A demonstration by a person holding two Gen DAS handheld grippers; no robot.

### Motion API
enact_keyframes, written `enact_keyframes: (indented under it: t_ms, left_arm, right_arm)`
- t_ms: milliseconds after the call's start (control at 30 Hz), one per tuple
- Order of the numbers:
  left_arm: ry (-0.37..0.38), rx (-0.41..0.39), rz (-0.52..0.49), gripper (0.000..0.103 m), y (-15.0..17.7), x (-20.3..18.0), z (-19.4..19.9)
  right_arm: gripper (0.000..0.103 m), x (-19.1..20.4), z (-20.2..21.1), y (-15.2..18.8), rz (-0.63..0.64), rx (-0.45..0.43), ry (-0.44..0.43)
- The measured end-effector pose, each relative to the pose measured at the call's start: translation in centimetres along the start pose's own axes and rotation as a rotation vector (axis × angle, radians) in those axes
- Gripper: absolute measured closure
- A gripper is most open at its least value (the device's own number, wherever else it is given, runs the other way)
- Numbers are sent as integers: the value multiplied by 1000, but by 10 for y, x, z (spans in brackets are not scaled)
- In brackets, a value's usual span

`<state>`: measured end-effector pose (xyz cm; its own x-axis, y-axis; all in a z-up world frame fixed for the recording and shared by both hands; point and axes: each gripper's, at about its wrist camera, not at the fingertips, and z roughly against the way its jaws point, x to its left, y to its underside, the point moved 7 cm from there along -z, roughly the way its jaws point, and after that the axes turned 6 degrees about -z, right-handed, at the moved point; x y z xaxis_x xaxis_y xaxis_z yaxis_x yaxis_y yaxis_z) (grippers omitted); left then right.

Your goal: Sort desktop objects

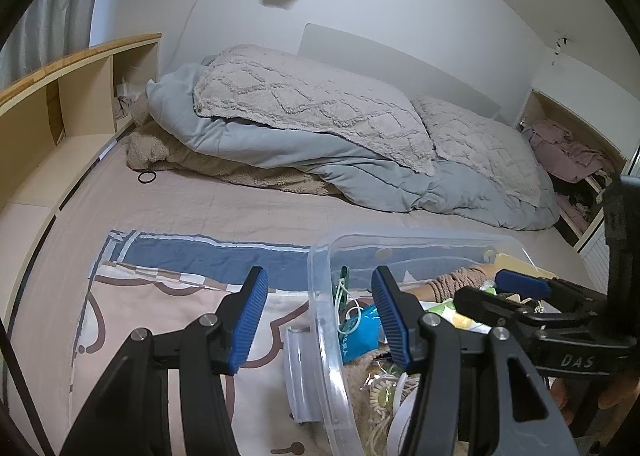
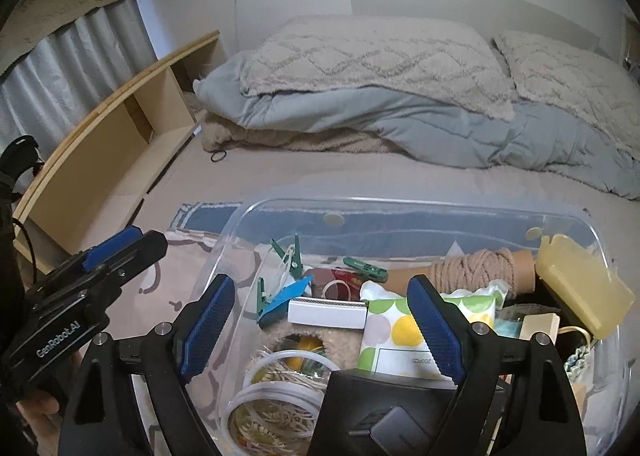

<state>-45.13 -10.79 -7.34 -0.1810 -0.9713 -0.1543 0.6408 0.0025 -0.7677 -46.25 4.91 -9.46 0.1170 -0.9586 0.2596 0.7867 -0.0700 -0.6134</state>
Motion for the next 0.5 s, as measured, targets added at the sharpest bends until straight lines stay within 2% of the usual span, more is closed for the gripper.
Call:
enact_keyframes:
  t_ms: [233,300,333,367,433,500]
  left_arm:
    - [-12,-8,-10,48,0,-4,13]
    - [-19,-16,-10,37,0,-5,18]
    - [-22,-21,-10,32,1,-6,21]
    - [-23,-27,-11,31,1,-7,24]
    - [-20,-32,-11,25,2,-11,31]
    - [-24,-49,-4,10,1,-13,38]
  right_arm:
    - [15,2,25,-1,33,-91,-3]
    - [12,0,32,-1,28,-113,0]
    - [3,-1,34,-1,26,-120,3]
    - [0,-3,38,-1,24,-128,4]
    - [0,-4,45,0,26,-145,7]
    - [0,-7,52,0,25,-163,23]
